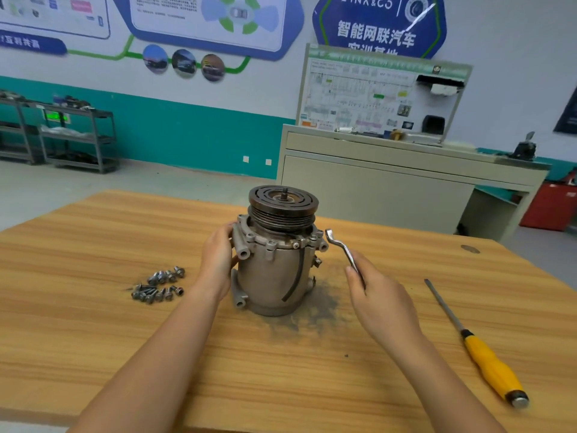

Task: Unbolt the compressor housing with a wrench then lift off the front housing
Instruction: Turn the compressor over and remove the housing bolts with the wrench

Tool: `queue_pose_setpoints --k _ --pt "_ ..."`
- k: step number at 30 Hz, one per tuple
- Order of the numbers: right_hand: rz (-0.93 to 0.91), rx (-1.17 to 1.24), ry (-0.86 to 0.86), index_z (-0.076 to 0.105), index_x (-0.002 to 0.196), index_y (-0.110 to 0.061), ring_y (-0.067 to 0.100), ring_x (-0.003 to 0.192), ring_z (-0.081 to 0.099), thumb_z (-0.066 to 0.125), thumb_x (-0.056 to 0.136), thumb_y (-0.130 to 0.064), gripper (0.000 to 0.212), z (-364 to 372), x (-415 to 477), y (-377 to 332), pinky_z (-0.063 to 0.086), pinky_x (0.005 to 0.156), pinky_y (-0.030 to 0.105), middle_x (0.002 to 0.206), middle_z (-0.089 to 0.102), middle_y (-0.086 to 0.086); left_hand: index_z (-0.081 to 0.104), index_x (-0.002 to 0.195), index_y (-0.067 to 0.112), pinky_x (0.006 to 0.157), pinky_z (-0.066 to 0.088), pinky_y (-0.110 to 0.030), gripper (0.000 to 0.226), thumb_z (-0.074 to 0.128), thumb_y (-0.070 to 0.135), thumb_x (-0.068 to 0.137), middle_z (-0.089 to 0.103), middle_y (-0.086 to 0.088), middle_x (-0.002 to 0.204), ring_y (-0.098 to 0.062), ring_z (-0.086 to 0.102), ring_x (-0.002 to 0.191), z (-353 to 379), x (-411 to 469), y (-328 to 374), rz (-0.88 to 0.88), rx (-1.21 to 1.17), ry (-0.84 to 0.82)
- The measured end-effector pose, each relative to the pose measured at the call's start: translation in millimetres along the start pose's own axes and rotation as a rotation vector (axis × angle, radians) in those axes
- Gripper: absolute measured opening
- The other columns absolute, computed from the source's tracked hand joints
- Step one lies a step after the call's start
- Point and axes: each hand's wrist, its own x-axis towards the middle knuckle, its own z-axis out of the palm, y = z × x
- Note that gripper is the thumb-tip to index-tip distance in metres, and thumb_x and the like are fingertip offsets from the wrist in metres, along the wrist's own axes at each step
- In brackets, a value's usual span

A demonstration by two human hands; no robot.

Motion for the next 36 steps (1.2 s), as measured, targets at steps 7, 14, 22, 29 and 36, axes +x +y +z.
queue_pose_setpoints --k 7,14,22,29,36 --pt "-0.111 -0.415 -0.028 0.031 0.136 -0.033 0.031 0.081 0.061 0.030 0.099 -0.029 0.037 -15.9 24.0 -12.8 0.031 0.054 0.030 0.087 0.066 0.007 0.058 0.097 0.028 0.081 0.043 -0.027 0.023 0.036 0.023 0.099 0.061 0.011 0.100 0.000 0.055 0.098 -19.7 -12.8 -13.7 0.171 0.074 0.088" --pt "-0.245 -0.680 -0.117 0.039 0.130 -0.021 0.030 0.085 0.059 0.038 0.094 -0.010 0.038 -30.1 46.4 -34.2 0.022 0.045 0.029 0.094 0.064 0.005 0.030 0.140 0.035 0.093 0.035 -0.028 0.042 0.038 0.039 0.098 0.048 0.013 0.124 -0.007 0.047 0.117 -24.6 -28.3 -26.3 0.209 0.069 -0.043" --pt "-0.479 -1.073 -0.239 0.042 0.132 -0.005 0.016 0.045 0.029 0.040 0.087 0.006 0.046 -43.1 46.2 -68.2 0.020 0.039 0.026 0.059 0.031 0.000 0.013 0.149 0.026 0.108 0.020 -0.021 0.059 0.042 0.033 0.098 0.020 0.013 0.150 0.004 0.019 0.134 -19.5 -50.5 -34.8 0.465 0.325 -0.079" --pt "-0.469 -1.100 -0.294 0.042 0.119 -0.009 0.015 0.044 0.031 0.032 0.094 -0.013 0.027 -46.2 58.3 -45.9 0.021 0.040 0.026 0.056 0.034 -0.002 0.006 0.139 0.038 0.111 0.009 -0.022 0.055 0.040 0.030 0.097 0.008 0.008 0.156 0.006 0.005 0.137 -19.6 -49.3 -38.6 0.577 0.448 -0.084" --pt "-0.419 -1.039 -0.203 0.047 0.115 -0.011 0.025 0.088 0.061 0.043 0.092 -0.002 0.025 -29.0 104.4 -21.8 0.038 0.058 0.030 0.098 0.062 0.005 0.001 0.135 0.048 0.109 0.023 -0.028 0.057 0.036 0.055 0.091 0.009 0.023 0.147 0.000 0.020 0.136 -20.0 -48.3 -38.6 0.545 0.378 -0.121"
